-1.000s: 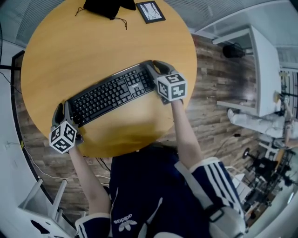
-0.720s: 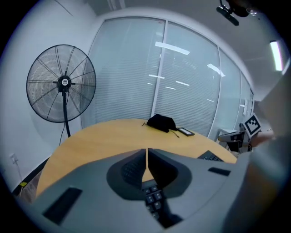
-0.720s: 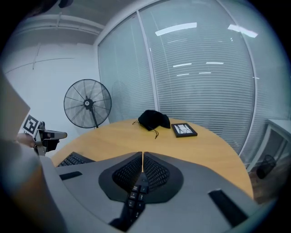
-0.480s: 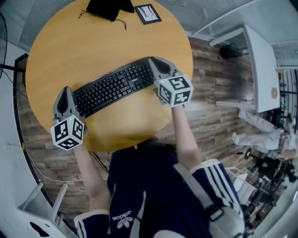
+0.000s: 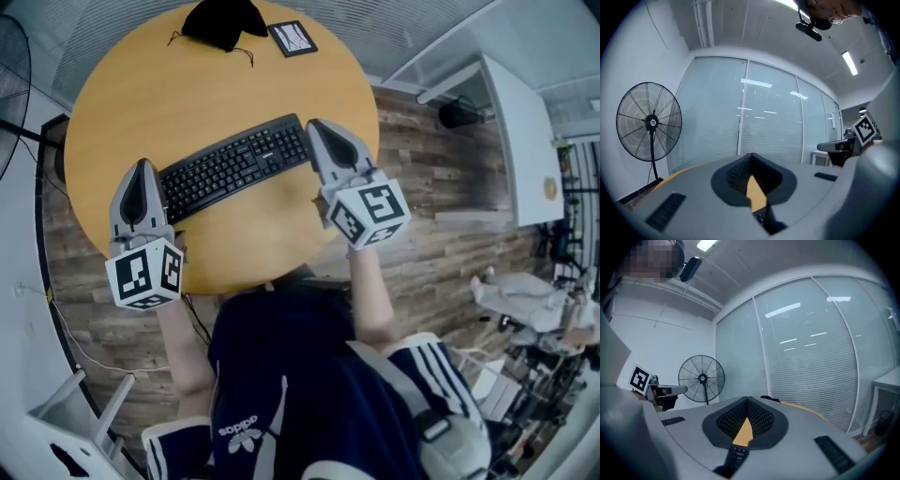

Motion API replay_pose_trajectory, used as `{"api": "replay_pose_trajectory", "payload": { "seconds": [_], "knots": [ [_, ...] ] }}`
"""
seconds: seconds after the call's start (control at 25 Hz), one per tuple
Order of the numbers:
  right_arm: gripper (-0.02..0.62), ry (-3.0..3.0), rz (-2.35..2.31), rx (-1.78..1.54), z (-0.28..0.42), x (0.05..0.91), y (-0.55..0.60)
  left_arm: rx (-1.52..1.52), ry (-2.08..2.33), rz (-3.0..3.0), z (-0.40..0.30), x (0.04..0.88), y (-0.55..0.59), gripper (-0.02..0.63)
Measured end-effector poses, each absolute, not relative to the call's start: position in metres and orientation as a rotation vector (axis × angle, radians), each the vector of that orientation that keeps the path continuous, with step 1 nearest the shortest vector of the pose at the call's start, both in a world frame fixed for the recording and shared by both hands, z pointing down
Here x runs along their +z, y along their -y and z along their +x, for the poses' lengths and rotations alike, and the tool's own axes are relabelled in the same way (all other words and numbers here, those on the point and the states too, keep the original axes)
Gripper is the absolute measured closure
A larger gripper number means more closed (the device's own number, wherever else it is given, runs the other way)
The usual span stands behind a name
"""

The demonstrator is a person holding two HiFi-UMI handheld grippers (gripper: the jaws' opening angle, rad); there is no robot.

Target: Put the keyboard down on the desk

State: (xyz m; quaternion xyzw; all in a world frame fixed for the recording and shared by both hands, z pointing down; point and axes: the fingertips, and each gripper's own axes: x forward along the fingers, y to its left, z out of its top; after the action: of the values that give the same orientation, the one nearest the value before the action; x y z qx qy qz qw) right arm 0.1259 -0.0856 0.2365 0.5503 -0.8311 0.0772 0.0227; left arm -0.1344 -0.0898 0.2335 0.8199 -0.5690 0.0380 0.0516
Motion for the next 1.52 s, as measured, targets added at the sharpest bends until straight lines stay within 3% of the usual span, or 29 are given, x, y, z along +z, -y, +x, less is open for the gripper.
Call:
{"api": "replay_pose_trajectory", "payload": {
  "seconds": [0.64,1.52],
  "knots": [
    [0.592,2.780,1.597,0.065,0.153,0.146,-0.055,-0.097,1.907,2.525,-0.066,0.139,-0.064,0.604],
    [0.591,2.731,1.410,0.119,0.172,0.200,-0.146,0.004,1.848,2.490,-0.024,0.191,-0.161,0.604]
  ]
}}
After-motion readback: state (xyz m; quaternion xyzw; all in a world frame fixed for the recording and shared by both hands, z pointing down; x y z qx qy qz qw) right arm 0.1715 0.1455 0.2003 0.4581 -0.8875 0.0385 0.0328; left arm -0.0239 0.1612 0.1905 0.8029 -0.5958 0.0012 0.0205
